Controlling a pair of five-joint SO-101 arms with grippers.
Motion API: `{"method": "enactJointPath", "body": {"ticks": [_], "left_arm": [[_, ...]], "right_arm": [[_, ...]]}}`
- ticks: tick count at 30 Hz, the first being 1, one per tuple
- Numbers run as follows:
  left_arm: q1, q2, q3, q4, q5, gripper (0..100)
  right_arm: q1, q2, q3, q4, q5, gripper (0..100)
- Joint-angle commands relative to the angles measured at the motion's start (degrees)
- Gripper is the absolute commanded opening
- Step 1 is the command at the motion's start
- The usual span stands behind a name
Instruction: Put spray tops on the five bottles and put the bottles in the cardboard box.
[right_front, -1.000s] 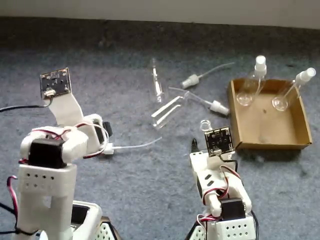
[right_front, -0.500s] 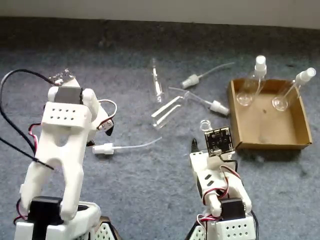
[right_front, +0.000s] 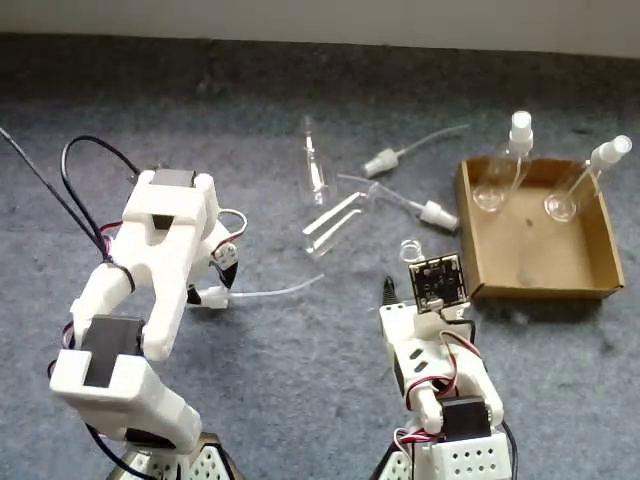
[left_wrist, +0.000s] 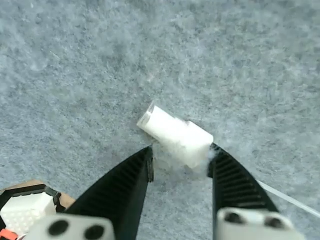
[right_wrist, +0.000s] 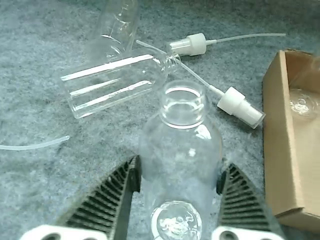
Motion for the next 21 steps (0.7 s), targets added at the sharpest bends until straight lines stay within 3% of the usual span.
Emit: {"method": "enactJointPath", "body": {"ticks": [1,5,10,14,21], "left_arm": [[-0.13,2.07,-2.59,-1.93,2.46,28],[-0.13,4.26,-2.68,-1.93,4.4,44],[-0.13,6.64,-2.68,-1.85,5.1,44],[-0.13,9.27,-2.68,-1.85,5.1,36],[-0.48,11.47,-2.86,-5.63,4.84,11]], "right_arm": [[0.57,-0.22,5.14,-1.1,0.09,16.6],[0.57,-0.22,5.14,-1.1,0.09,16.6],[0.57,-0.22,5.14,-1.1,0.09,16.6],[0.57,-0.22,5.14,-1.1,0.09,16.6],[0.57,-0.22,5.14,-1.1,0.09,16.6]]}}
